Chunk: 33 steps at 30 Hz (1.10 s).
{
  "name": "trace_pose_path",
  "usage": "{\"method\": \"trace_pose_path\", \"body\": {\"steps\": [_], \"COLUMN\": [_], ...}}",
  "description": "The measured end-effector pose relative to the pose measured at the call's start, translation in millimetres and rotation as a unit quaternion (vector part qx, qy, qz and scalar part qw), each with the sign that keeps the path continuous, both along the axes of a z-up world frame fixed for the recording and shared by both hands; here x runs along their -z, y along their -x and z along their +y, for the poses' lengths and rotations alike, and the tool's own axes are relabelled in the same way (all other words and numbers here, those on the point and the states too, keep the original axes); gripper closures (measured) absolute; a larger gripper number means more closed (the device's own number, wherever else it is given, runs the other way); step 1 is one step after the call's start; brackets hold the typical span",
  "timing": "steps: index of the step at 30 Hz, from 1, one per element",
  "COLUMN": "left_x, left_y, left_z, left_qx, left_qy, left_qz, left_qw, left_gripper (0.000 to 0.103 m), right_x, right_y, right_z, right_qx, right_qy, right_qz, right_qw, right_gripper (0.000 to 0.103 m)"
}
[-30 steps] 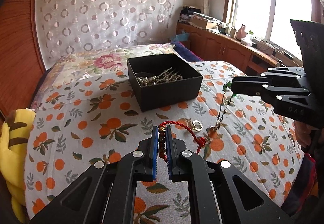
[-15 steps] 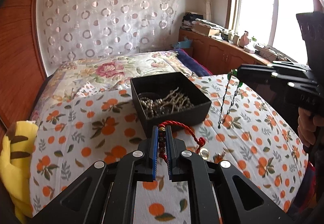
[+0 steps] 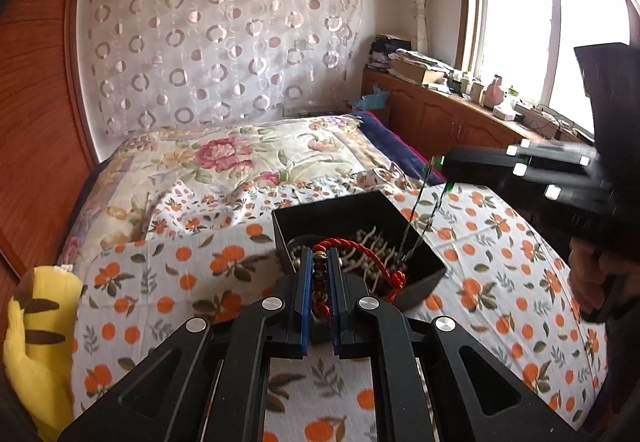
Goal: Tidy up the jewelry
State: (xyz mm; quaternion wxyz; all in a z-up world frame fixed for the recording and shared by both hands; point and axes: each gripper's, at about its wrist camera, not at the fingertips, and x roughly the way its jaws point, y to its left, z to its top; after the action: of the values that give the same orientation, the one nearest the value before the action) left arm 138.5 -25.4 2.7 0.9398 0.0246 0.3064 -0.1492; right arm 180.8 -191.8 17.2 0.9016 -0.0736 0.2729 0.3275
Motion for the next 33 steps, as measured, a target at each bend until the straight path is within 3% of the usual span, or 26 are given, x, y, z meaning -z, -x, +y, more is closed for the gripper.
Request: {"method": "trace_pose_path", "body": {"steps": [6, 21, 23, 29, 33], "left_x": [1.0, 17.4, 19.3, 17.4, 18.9], "left_y": [-18.4, -43.1, -43.9, -34.7, -19.7], "left_z": [-2.3, -13.9, -14.4, -17.6, -22.8], "left_qx": [0.001, 0.022, 0.023, 0.036, 0.050], "left_qy": [0.001, 0.016, 0.018, 0.016, 0.011], "left_qz": [0.002, 0.021, 0.024, 0.023, 0.026], "left_qw": [1.0000, 0.9994, 0.9993, 0.9990, 0.9983], "left_gripper": [0.097, 0.096, 0.084, 0.070, 0.069], "right_x": [29.2, 46.8, 49.8, 58.3, 69.8], "right_y": [-18.4, -5.7, 0.1, 20.0, 37.2], "right_z": [1.7, -16.8, -20.1, -28.9, -27.8], "right_qx": [0.006, 0.035, 0.041, 0.050, 0.045], "right_qy": [0.005, 0.021, 0.023, 0.022, 0.028], "right_qz": [0.041, 0.069, 0.070, 0.086, 0.102], "right_qw": [0.999, 0.997, 0.996, 0.995, 0.993], "right_gripper": [0.090, 0.090, 0.090, 0.090, 0.090]}}
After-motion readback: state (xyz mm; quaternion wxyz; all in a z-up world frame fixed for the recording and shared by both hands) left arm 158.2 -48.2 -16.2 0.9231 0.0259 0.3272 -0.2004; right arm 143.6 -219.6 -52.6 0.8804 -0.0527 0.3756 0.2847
